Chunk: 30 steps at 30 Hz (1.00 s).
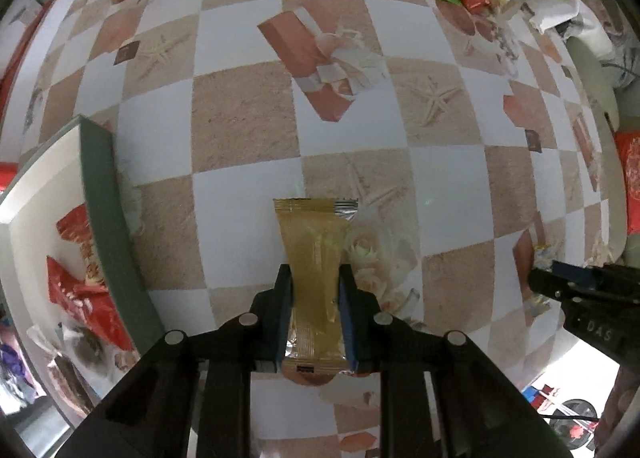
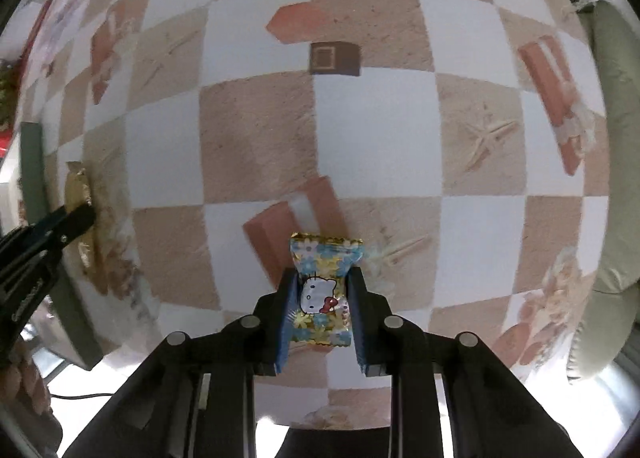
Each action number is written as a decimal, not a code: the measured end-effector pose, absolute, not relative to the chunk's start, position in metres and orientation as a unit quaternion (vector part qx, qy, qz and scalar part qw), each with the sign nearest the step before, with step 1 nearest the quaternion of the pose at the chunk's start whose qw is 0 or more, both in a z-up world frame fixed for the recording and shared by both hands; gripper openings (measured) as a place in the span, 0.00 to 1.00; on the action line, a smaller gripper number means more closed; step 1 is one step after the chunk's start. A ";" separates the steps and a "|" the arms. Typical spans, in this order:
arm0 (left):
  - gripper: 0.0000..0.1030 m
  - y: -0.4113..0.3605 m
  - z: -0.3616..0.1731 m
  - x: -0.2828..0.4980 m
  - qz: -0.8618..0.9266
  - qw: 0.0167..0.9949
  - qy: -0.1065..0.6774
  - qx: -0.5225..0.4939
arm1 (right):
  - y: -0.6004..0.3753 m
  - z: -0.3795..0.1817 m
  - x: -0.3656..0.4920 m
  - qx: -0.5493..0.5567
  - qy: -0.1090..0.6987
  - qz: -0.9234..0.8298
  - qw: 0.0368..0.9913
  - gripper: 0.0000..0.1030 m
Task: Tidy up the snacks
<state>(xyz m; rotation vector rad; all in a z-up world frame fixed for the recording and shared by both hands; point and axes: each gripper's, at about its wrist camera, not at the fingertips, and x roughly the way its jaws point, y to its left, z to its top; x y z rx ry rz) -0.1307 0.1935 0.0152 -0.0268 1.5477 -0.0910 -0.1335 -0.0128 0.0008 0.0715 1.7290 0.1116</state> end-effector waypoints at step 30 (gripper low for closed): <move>0.23 0.327 0.110 -0.179 0.045 0.789 0.605 -0.098 | 0.180 0.093 -0.117 -0.041 0.707 0.237 0.665 0.25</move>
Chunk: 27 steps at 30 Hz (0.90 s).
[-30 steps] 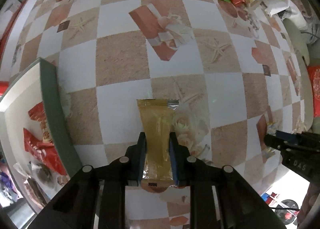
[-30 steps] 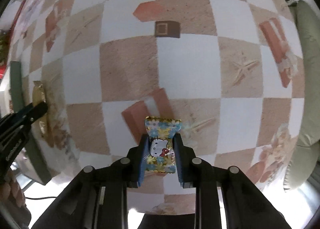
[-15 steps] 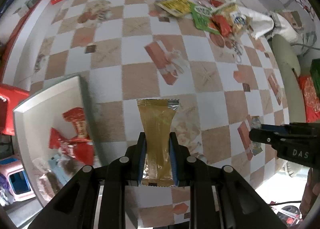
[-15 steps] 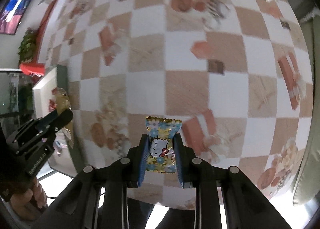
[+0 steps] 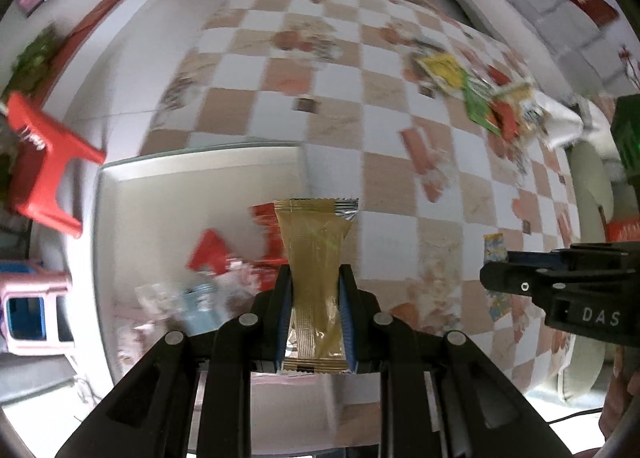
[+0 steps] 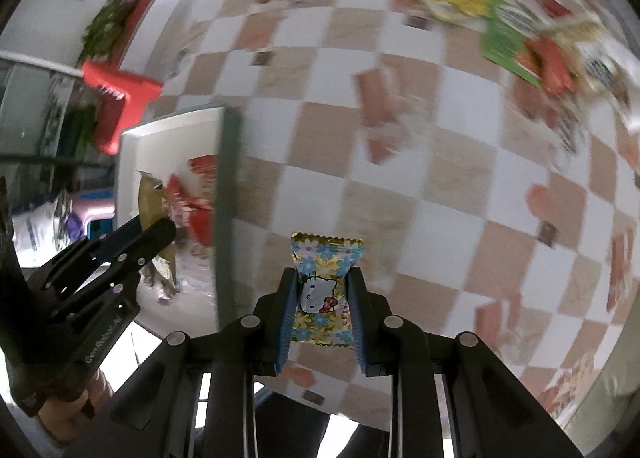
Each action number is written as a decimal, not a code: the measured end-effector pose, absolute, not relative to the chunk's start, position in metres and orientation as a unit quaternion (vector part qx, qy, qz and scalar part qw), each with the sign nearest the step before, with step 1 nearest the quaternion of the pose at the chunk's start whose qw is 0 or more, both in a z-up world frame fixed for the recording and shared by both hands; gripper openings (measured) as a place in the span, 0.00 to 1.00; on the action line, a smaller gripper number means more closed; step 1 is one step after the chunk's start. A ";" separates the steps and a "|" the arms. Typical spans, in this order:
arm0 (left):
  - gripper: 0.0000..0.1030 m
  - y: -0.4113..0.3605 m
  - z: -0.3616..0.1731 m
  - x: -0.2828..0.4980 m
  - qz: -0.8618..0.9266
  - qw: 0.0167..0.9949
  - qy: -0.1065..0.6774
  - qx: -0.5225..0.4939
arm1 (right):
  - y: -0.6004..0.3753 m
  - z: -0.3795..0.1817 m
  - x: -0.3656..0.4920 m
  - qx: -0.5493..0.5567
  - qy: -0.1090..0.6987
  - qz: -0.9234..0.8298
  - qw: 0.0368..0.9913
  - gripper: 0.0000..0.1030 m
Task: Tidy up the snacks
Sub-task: 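Carry the gold packet to the tray with left tool while right tool carries the candy, then open both tools to drop the packets into the white tray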
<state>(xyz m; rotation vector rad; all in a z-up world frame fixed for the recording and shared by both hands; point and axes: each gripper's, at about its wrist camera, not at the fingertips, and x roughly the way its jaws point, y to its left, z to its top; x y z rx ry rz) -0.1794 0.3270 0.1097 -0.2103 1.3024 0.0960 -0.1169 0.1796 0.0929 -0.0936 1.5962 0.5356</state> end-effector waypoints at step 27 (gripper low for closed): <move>0.82 0.413 0.085 -0.249 0.144 0.767 0.610 -0.139 | 0.325 0.073 -0.153 -0.149 0.707 0.317 0.614 0.88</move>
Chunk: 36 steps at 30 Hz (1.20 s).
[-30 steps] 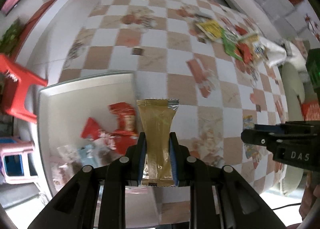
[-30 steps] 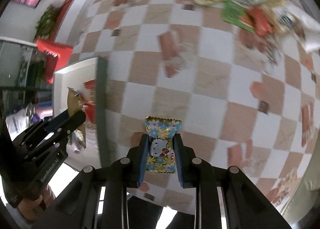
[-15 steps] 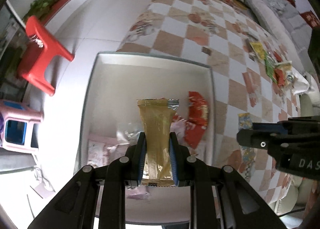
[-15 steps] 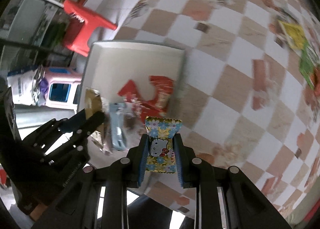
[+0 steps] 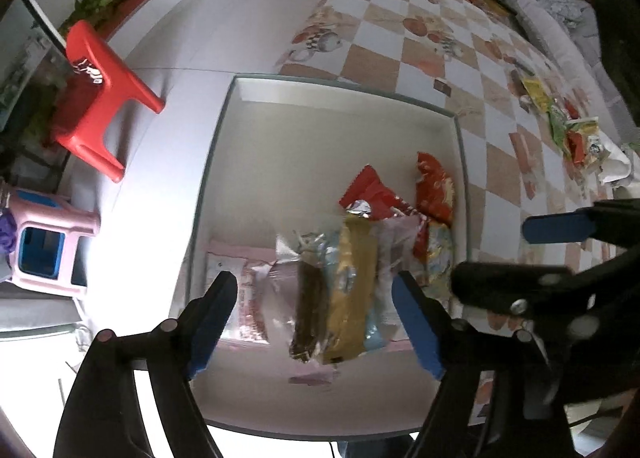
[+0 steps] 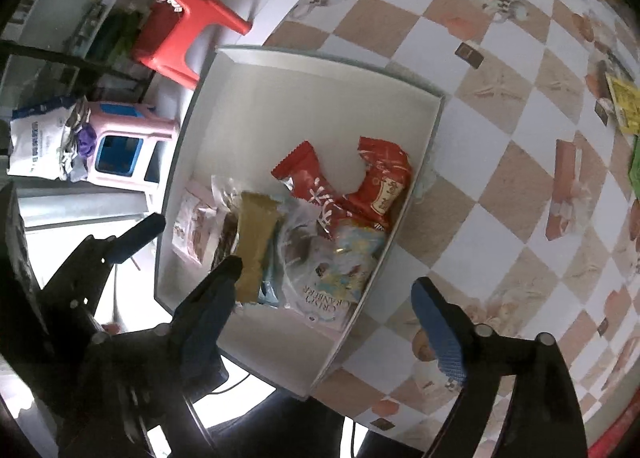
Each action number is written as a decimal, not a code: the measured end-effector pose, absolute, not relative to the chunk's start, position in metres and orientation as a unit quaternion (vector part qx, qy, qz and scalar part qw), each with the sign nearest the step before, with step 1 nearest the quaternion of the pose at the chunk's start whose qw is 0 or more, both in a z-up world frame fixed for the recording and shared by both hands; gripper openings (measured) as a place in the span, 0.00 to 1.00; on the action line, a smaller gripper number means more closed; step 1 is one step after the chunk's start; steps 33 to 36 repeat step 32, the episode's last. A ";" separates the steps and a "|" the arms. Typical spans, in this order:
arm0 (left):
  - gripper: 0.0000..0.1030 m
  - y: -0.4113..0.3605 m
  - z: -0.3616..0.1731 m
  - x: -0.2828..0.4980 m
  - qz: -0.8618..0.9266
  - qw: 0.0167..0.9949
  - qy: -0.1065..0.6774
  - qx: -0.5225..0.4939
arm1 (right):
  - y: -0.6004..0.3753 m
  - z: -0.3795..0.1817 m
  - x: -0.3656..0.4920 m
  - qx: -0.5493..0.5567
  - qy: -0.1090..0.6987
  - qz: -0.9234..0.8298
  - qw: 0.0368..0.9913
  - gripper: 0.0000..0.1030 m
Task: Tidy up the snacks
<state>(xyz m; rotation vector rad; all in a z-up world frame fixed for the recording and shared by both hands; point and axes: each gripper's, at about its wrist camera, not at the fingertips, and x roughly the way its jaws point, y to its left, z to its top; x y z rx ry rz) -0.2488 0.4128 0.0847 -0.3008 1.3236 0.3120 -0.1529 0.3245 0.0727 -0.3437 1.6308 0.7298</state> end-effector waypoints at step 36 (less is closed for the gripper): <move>0.86 0.408 0.084 -0.249 0.176 0.743 0.637 -0.106 | 0.327 0.090 -0.159 -0.230 0.654 0.293 0.659 1.00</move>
